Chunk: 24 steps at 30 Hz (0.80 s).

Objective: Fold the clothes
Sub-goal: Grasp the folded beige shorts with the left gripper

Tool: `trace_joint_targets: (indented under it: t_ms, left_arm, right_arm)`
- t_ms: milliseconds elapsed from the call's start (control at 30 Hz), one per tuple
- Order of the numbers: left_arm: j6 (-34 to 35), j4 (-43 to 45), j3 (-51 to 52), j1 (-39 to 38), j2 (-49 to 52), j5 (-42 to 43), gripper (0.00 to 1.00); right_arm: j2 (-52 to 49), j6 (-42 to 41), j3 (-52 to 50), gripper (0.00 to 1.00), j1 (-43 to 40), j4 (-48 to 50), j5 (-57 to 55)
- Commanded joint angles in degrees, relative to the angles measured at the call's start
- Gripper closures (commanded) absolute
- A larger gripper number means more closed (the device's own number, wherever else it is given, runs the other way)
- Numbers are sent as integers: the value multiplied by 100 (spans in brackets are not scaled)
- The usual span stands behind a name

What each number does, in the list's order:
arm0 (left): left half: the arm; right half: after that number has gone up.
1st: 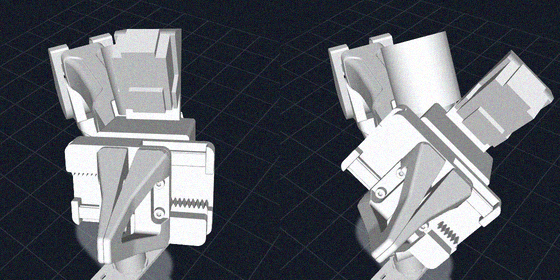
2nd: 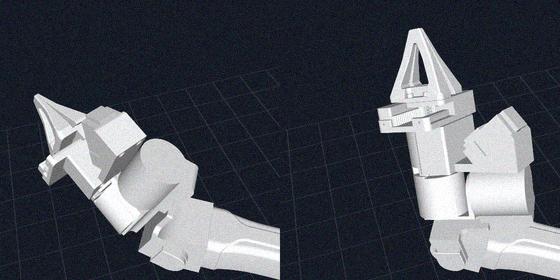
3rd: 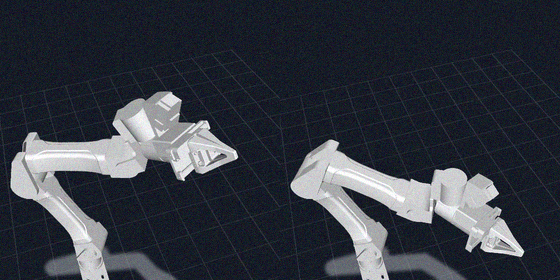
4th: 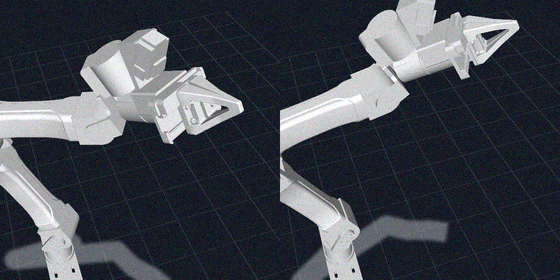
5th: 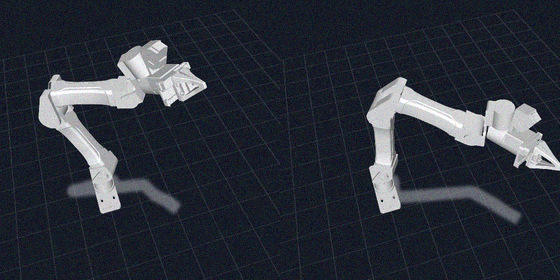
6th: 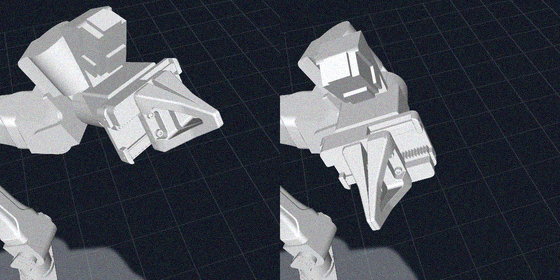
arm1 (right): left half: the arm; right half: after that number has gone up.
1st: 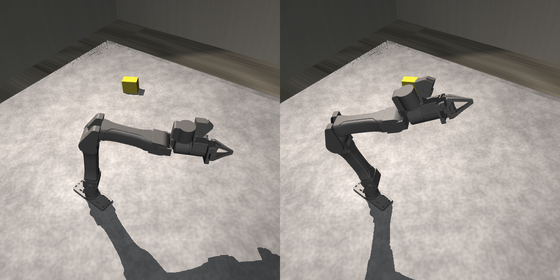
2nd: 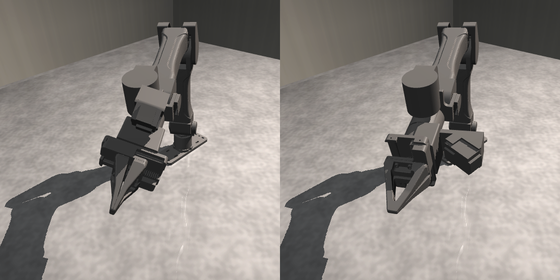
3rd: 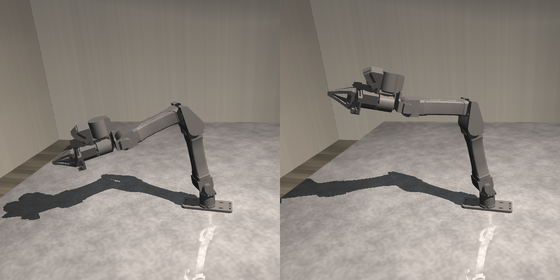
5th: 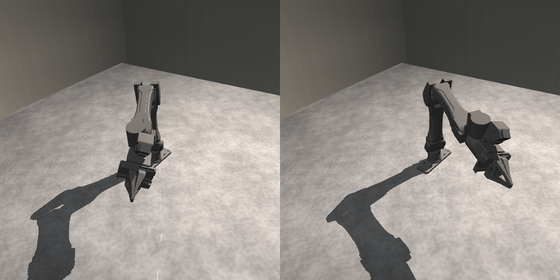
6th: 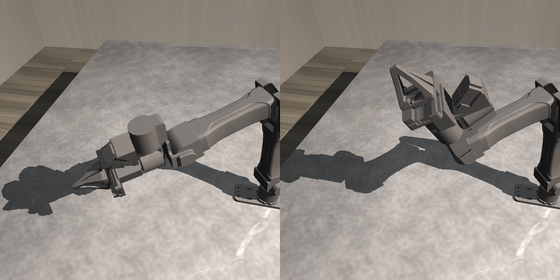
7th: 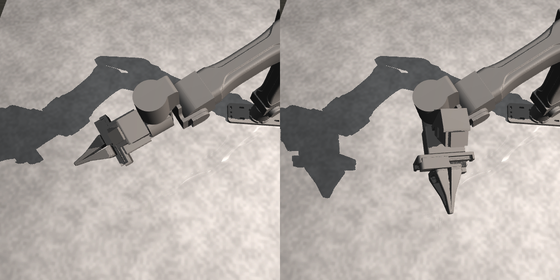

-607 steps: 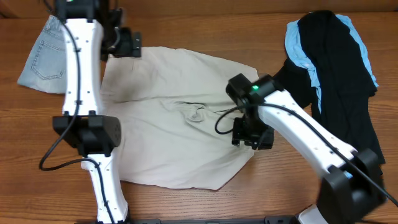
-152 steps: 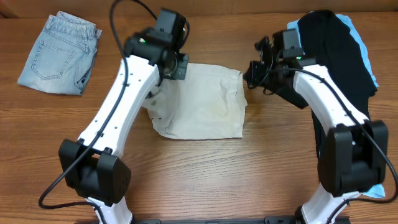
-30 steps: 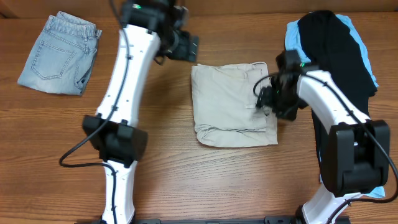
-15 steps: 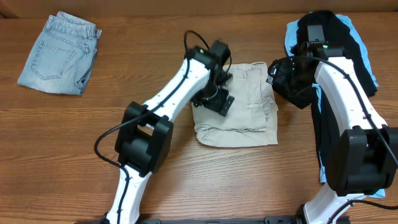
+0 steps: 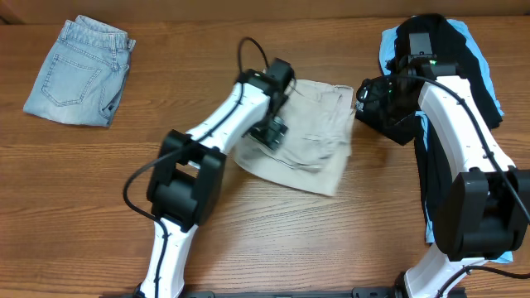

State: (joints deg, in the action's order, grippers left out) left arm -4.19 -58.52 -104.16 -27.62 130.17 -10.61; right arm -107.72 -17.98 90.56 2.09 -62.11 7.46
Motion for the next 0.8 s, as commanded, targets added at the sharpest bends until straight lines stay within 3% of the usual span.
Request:
trace_joint_targets:
  t_ms: [0, 67, 167, 333, 433, 600, 767]
  left_arm:
    - [-671, 417, 61, 649, -11, -1762, 2]
    - [-1016, 796, -164, 859, -11, -1847, 0]
    - [-1067, 507, -901, 922, -13, -1335, 0]
    - [-1438, -750, -2382, 697, -13, 1014, 0]
    - [-1888, -1276, -2723, 459, -13, 1926, 0]
    - [-2286, -1668, -2426, -96, -7, 1834, 0]
    - [-2208, -1075, -1340, -625, -7, 1027, 0]
  right_arm:
    - [120, 48, -92, 14, 20, 33, -52]
    - [120, 48, -94, 14, 20, 35, -52]
    - [120, 48, -94, 14, 20, 55, -55]
    - [120, 46, -94, 14, 9, 103, -55]
    - [120, 46, -94, 14, 9, 114, -55]
    - [120, 46, -94, 14, 9, 120, -181]
    - [120, 48, -94, 13, 9, 133, -186]
